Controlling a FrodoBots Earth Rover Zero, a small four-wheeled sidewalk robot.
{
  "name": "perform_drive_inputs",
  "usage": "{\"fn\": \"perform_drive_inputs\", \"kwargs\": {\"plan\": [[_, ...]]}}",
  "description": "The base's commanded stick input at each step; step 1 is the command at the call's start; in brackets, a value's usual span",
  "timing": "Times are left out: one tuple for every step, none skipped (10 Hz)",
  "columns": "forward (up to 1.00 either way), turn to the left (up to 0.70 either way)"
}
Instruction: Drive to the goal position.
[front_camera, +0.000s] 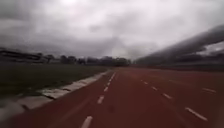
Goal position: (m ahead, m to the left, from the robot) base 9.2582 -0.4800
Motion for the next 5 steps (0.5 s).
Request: {"fn": "perform_drive_inputs", "kwargs": {"plan": [[0.70, -0.31], [0.70, -0.15], [0.70, 0.00], [0.70, 0.00], [0.70, 0.00]]}}
